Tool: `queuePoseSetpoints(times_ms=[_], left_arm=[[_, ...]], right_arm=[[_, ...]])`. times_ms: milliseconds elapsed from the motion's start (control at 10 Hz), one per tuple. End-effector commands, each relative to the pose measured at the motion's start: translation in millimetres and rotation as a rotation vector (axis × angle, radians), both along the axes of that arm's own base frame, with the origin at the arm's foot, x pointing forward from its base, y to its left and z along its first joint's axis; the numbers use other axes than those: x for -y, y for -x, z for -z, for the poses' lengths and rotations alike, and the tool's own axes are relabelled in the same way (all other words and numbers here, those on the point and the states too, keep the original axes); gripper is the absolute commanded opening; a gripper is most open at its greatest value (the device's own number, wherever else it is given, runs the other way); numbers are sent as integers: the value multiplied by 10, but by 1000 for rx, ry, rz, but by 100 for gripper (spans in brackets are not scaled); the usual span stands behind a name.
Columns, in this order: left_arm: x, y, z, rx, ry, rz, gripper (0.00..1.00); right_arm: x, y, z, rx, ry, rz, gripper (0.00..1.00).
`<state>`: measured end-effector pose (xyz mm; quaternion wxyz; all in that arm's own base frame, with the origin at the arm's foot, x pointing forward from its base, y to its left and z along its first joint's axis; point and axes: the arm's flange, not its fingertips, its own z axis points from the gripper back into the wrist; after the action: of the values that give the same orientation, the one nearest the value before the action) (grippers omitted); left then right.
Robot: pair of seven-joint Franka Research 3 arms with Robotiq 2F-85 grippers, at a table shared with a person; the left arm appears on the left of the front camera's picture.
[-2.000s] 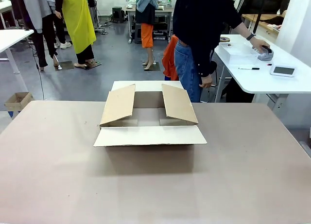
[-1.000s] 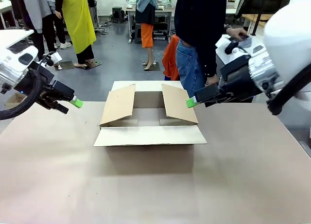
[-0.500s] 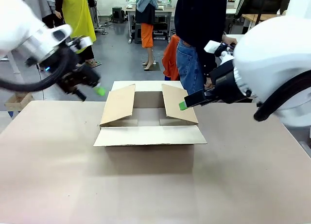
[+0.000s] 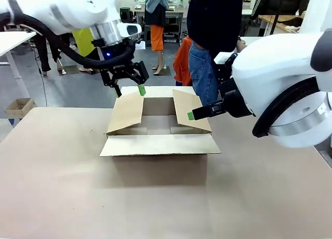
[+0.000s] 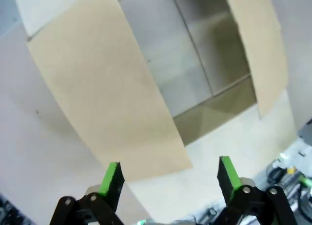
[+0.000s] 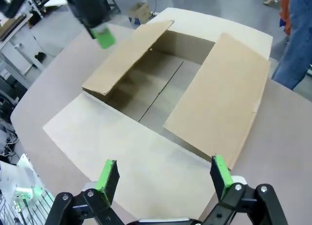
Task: Pack the gift set into the box.
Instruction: Place both hands on the side flaps of the Package Box and spread them outward.
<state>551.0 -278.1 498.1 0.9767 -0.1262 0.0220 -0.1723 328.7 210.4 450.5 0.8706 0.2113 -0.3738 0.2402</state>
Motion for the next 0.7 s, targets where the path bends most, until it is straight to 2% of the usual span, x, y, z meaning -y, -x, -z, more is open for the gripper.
queuePoseSetpoints(times_ms=[0,200,300,400,600], left_arm=[[259,-107,71,39,-77,-97,100],[411,-185,274,124,-194,-214,100],[431,-203,370,119,-221,-233,100],[419,-221,464,148,-268,-291,100],[390,-216,601,193,-333,-333,100]], right_arm=[[-24,9,-83,-14,7,12,100],[-24,9,-83,-14,7,12,100],[-24,9,-83,-14,7,12,100],[-24,9,-83,-14,7,12,100],[-24,9,-83,-14,7,12,100]])
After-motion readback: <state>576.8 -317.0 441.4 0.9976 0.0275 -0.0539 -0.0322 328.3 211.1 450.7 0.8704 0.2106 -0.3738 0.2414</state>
